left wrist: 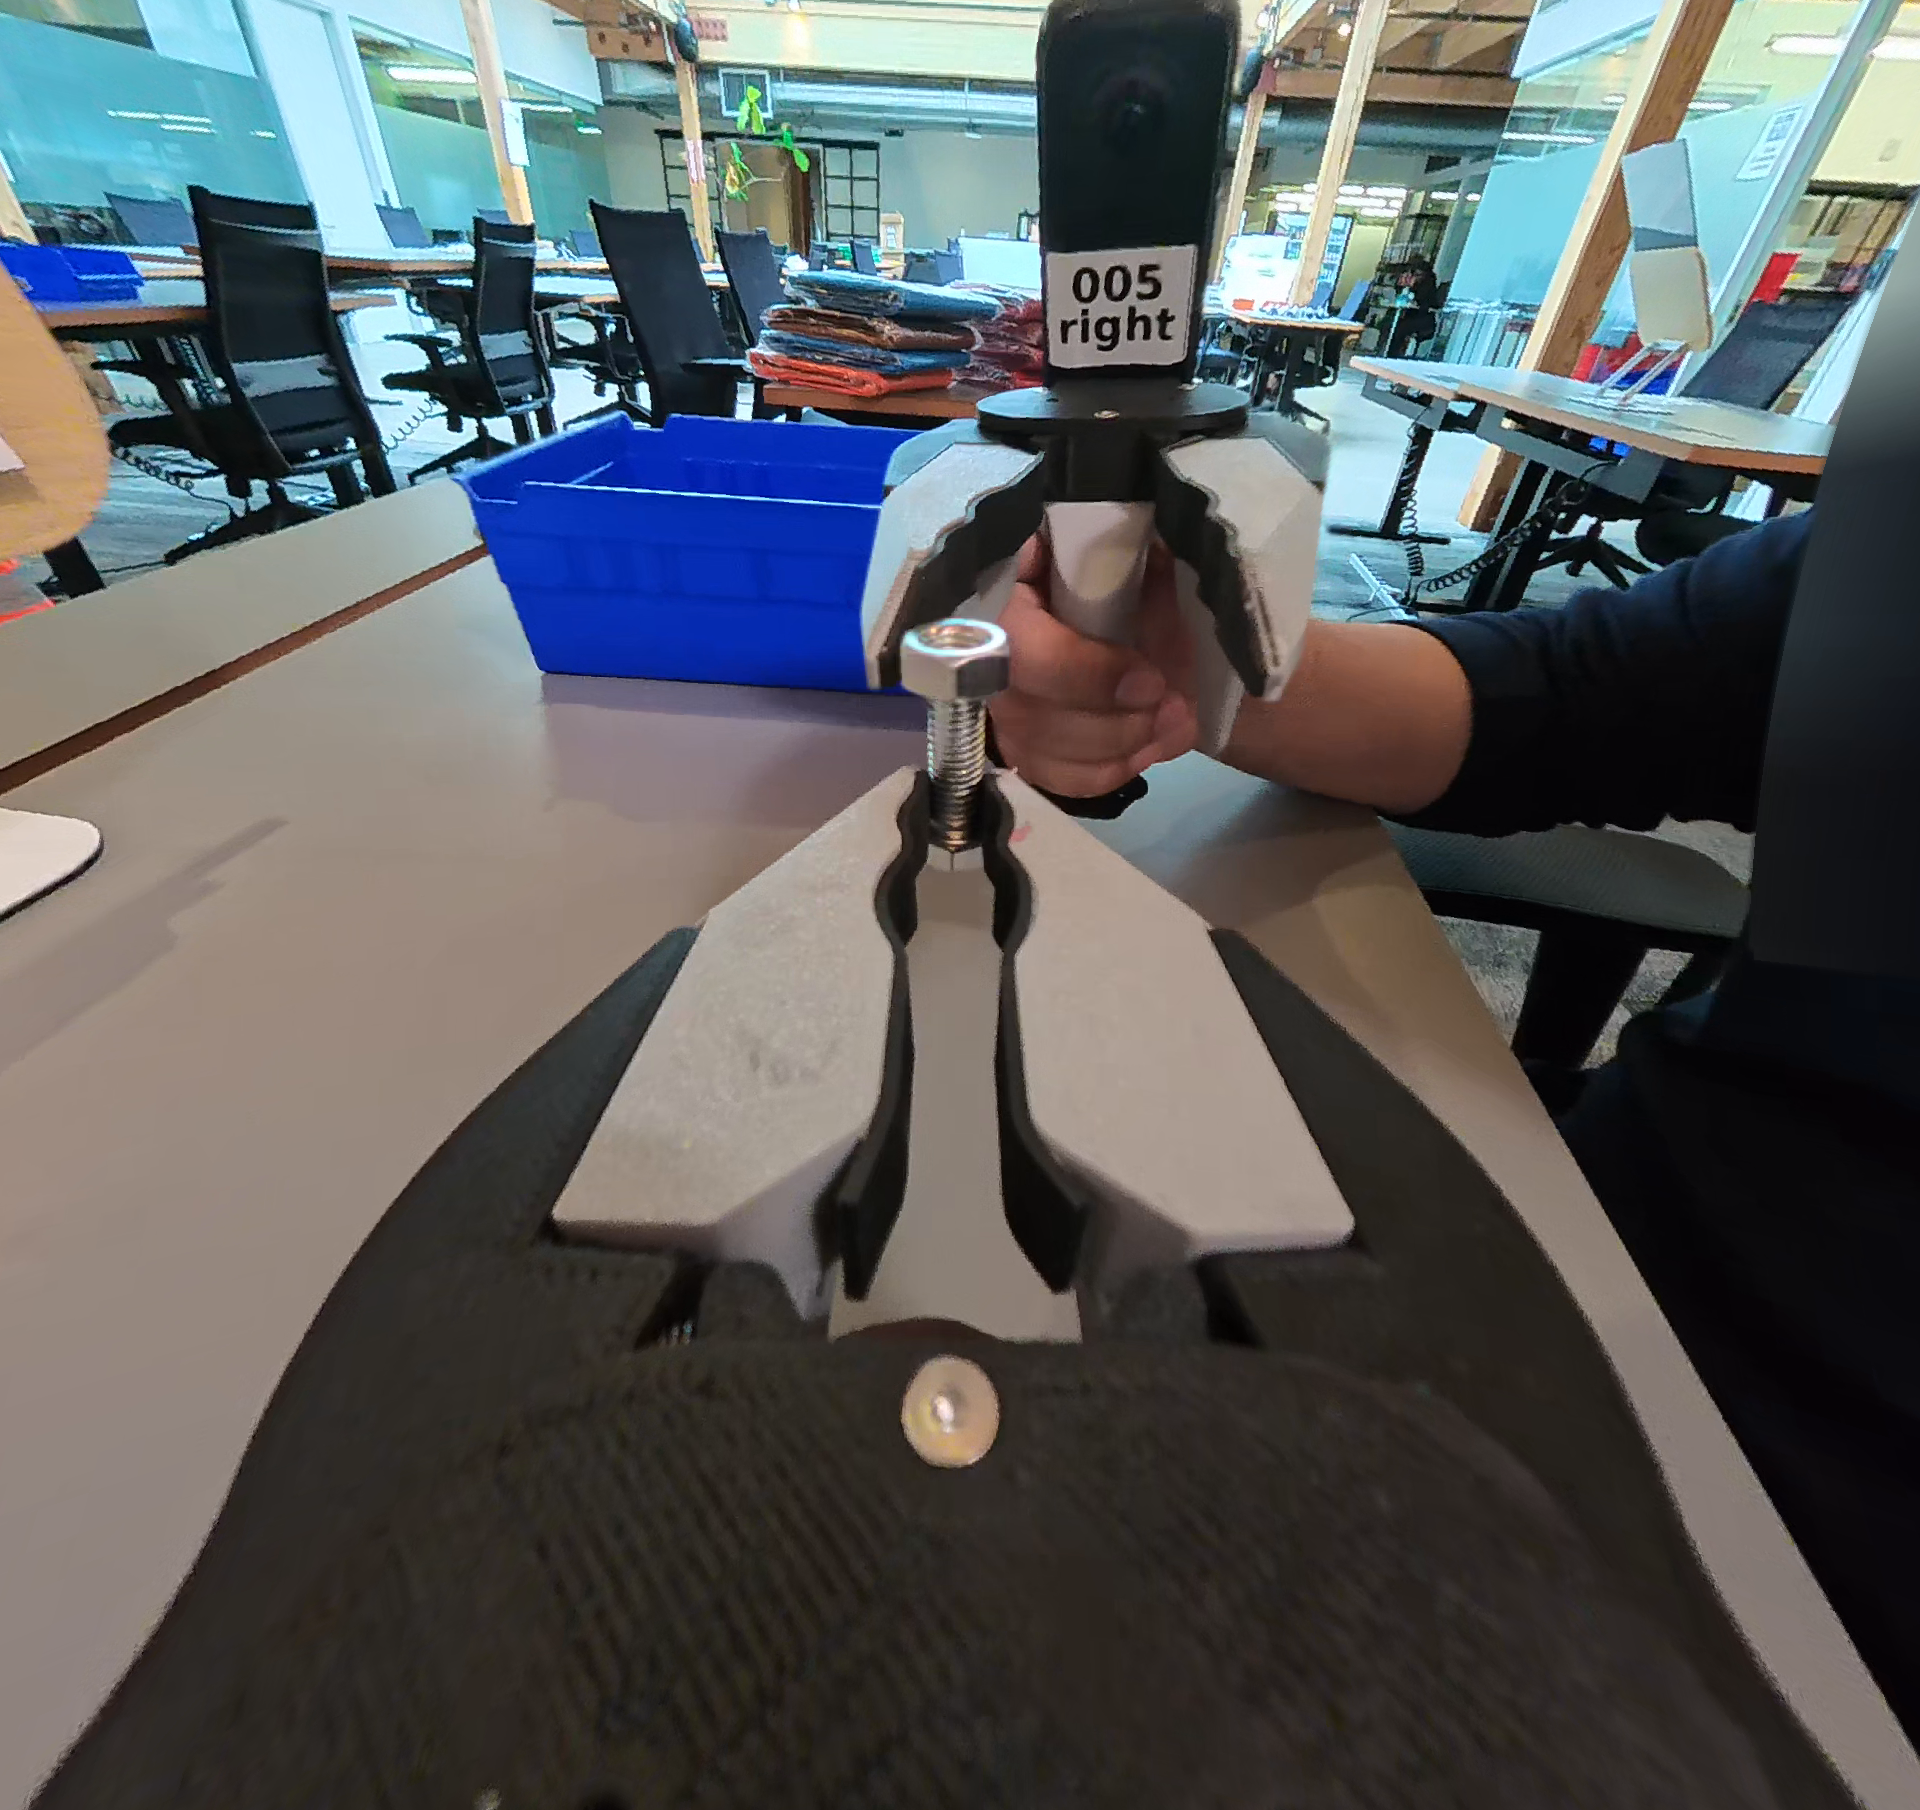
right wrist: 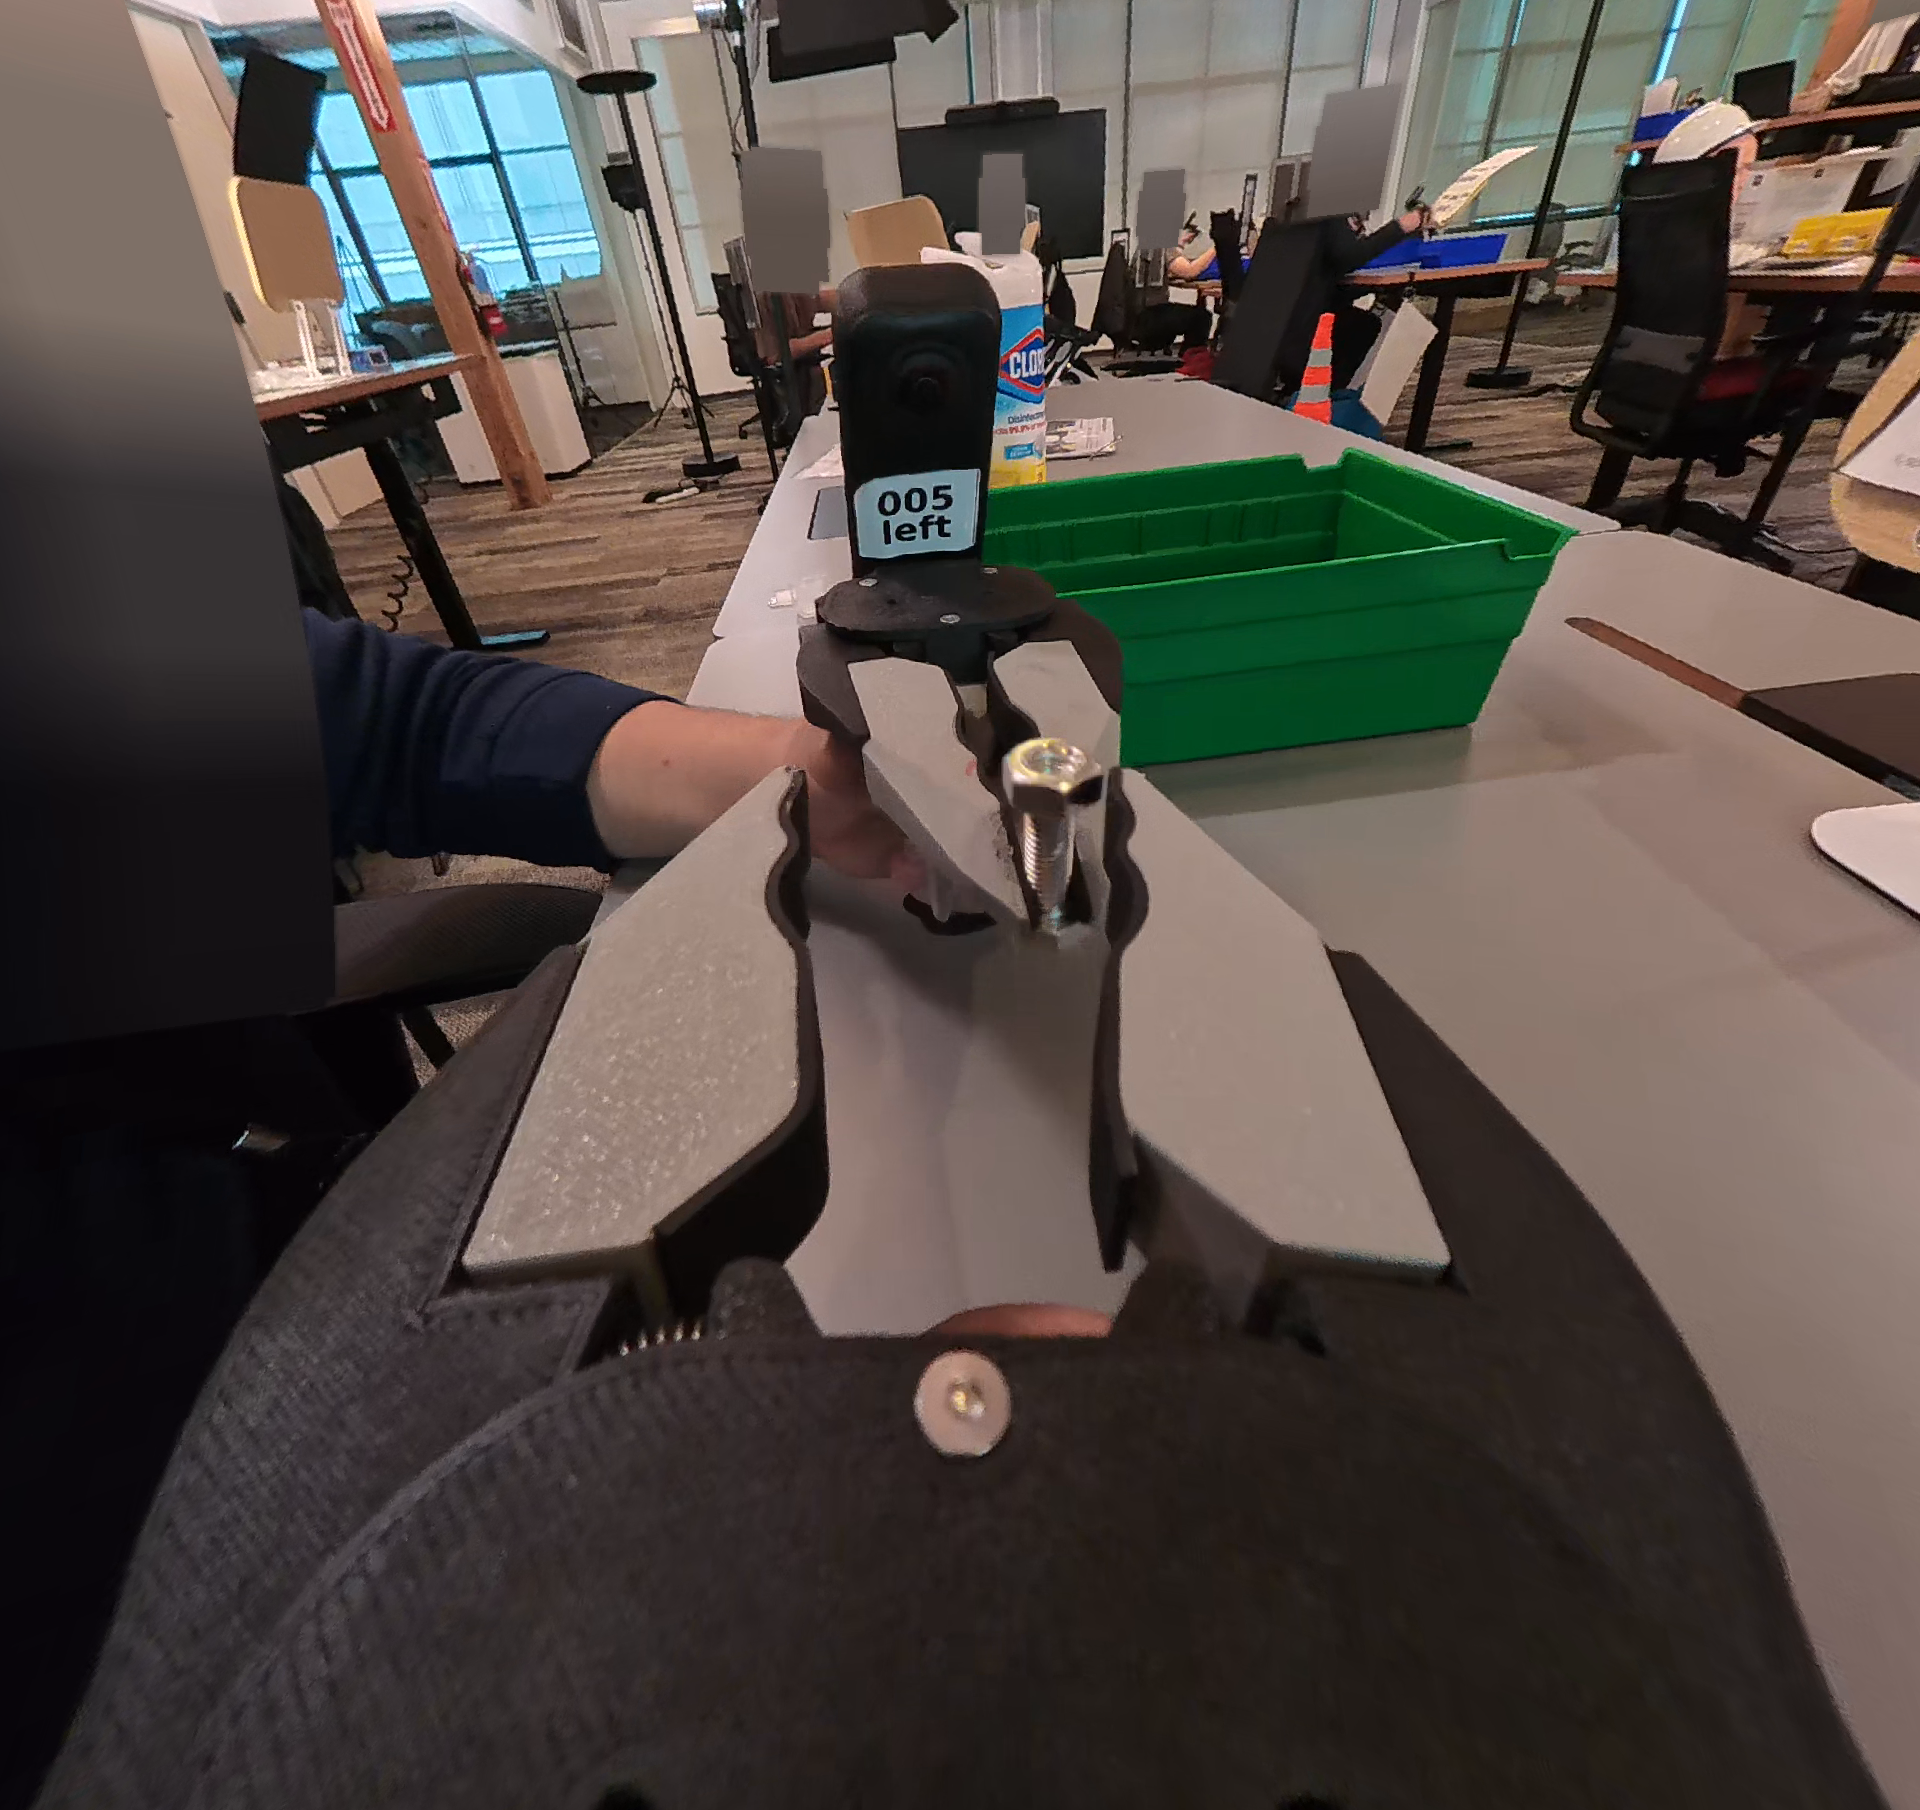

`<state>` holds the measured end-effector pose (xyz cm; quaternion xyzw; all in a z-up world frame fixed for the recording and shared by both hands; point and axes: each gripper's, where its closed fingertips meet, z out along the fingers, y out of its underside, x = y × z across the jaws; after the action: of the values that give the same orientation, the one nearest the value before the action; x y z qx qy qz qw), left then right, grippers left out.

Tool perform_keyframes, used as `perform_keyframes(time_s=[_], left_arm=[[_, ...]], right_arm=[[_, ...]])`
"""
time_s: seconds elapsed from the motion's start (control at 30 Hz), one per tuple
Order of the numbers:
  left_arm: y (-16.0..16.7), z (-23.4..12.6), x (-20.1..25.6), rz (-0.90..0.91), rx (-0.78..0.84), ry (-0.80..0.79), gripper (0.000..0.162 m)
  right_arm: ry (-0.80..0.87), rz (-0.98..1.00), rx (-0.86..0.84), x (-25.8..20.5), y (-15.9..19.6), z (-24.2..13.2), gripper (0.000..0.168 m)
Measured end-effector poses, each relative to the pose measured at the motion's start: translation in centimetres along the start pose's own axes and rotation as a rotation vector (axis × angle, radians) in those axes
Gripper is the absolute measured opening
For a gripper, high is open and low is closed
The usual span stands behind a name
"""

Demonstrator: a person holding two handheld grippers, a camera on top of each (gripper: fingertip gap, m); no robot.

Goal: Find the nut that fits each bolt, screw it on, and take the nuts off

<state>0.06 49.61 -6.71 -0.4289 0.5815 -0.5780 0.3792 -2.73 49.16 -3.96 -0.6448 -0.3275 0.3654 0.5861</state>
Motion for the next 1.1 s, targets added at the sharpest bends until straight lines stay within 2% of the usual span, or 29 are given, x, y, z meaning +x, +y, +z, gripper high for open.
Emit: perform_keyframes(time_s=[0.2, 0.33, 0.47, 0.6, 0.8, 0.93, 1.0, 1.03, 1.1], left_arm=[[0.1, 0.5, 0.6, -0.006, -0.002, 0.023, 0.007], [0.4, 1.1, 1.1, -0.008, -0.016, 0.038, 0.007], [0.3, 0.4, 0.0, -0.033, -0.008, 0.002, 0.007], [-0.3, -0.4, -1.0, -0.06, 0.018, -0.037, 0.007], [-0.1, 0.6, 0.3, -0.047, 0.005, 0.009, 0.007], [-0.3, 0.4, -0.6, -0.067, 0.015, -0.034, 0.007], [-0.6, -0.5, -1.6, -0.087, 0.031, -0.073, 0.007], [-0.7, -1.0, -2.1, -0.108, 0.04, -0.088, 0.007], [-0.7, -1.7, -3.0, -0.132, 0.037, -0.114, 0.007]], right_arm=[[0.014, 0.038, 0.02, 0.4, -0.2, 0.9, 0.057], [-0.017, -0.005, -0.019, -0.8, 0.6, 2.0, 0.06], [0.018, -0.002, -0.019, 0.0, 0.6, 1.1, 0.062], [0.031, 0.02, 0.013, 0.7, 0.0, 0.1, 0.058], [0.032, 0.032, 0.003, 0.5, 0.1, 1.7, 0.062], [0.056, -0.012, -0.026, 0.4, 0.6, 1.7, 0.068], [0.066, -0.006, -0.014, 0.8, 0.4, 1.0, 0.065], [0.056, 0.001, 0.002, 0.7, 0.1, 0.6, 0.059], [0.069, 0.018, 0.037, 1.2, -0.5, 0.0, 0.058]])
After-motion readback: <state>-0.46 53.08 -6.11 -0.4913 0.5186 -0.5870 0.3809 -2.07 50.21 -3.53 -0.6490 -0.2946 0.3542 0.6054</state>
